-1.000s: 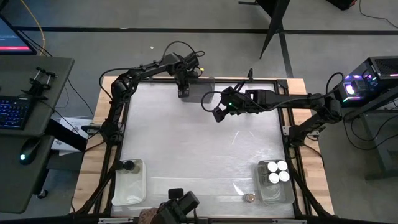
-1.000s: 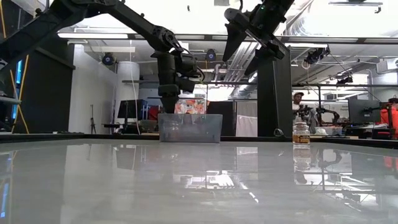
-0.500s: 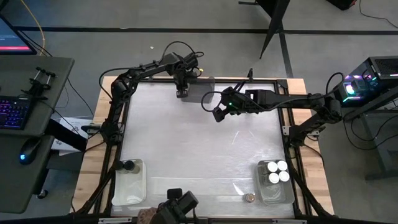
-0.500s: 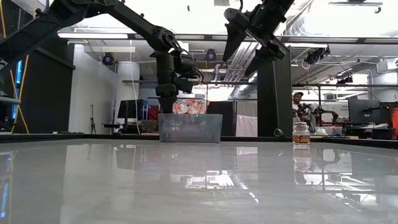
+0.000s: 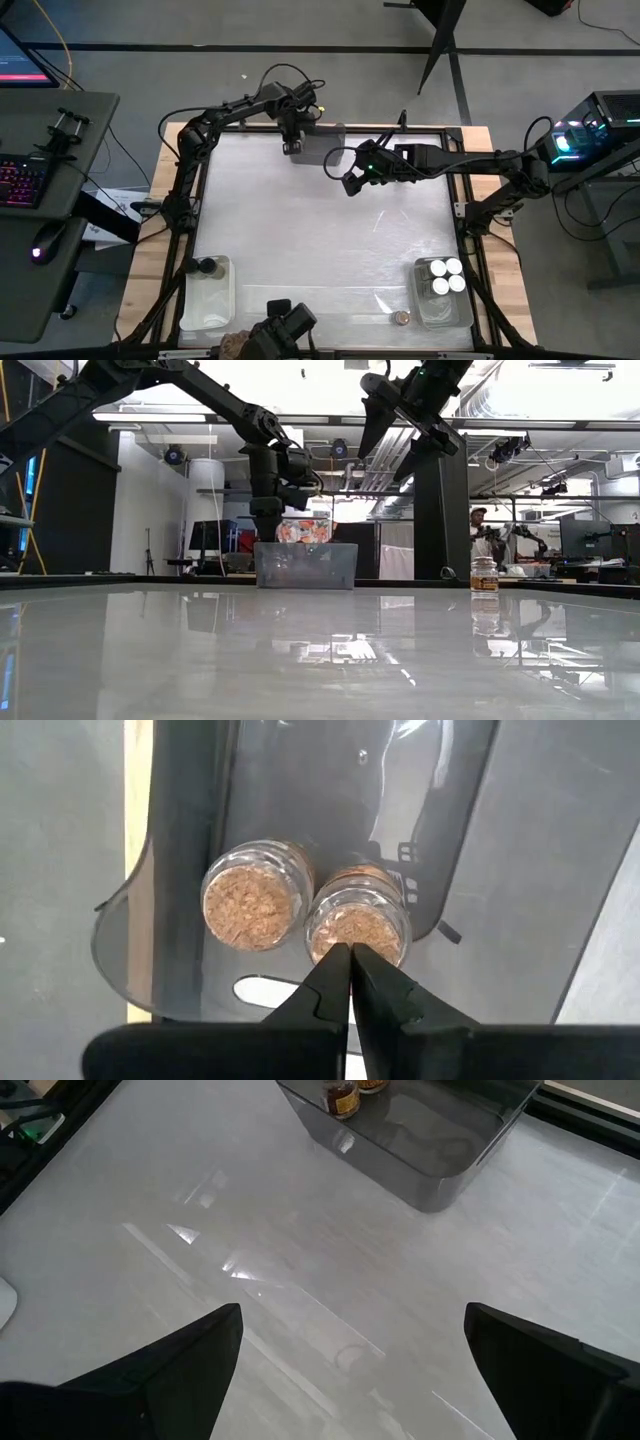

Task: Sort spices by type
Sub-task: Put the left brown seasoning bottle into the black bin, then put the top brown seasoning bottle into the black bin

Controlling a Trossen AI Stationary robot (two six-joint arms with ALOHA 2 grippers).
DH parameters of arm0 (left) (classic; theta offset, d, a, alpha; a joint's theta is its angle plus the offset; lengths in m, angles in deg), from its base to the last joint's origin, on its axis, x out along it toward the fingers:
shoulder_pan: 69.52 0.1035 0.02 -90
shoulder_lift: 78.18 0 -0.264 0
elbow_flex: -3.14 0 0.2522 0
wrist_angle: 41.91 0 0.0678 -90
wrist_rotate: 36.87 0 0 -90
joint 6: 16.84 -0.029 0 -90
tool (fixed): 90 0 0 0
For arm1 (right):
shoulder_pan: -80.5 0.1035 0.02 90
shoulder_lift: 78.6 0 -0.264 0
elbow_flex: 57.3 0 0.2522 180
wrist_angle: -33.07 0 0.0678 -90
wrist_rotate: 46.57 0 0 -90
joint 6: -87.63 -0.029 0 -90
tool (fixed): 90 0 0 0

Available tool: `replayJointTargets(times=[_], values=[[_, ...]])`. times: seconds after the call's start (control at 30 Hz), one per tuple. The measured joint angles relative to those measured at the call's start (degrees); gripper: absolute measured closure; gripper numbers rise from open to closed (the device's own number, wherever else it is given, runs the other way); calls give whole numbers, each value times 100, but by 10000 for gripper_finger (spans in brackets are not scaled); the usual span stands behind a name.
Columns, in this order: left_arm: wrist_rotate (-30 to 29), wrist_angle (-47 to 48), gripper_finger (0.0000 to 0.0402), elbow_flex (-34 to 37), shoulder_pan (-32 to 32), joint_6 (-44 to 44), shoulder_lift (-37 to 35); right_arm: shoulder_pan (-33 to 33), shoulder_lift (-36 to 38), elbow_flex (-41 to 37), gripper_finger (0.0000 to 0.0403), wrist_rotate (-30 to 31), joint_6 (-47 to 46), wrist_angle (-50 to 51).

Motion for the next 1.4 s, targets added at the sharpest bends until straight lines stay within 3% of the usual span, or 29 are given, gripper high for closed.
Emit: replayJointTargets(times=[0.6, 0.7, 0.87, 0.97, 1.2, 1.4], values=[[-9, -70, 401, 0, -26, 351, -318, -57, 288, 0, 25, 246, 255, 353], [625, -21, 401, 0, 35, 684, -570, -327, 559, 9, 25, 501, -150, 1047], [2488, -100, 401, 0, 157, 1181, -987, -1153, 682, -93, 25, 539, -839, 2498], [3283, -100, 401, 0, 138, 1339, -1233, -1708, 676, -561, 25, 344, -858, 2535], [3617, -100, 401, 0, -325, 1401, -2026, -2773, 667, -1860, 25, -505, -531, 1631], [3941, -704, 401, 503, -713, 1953, -2905, -2909, 655, -2168, 25, -658, -502, 1006]])
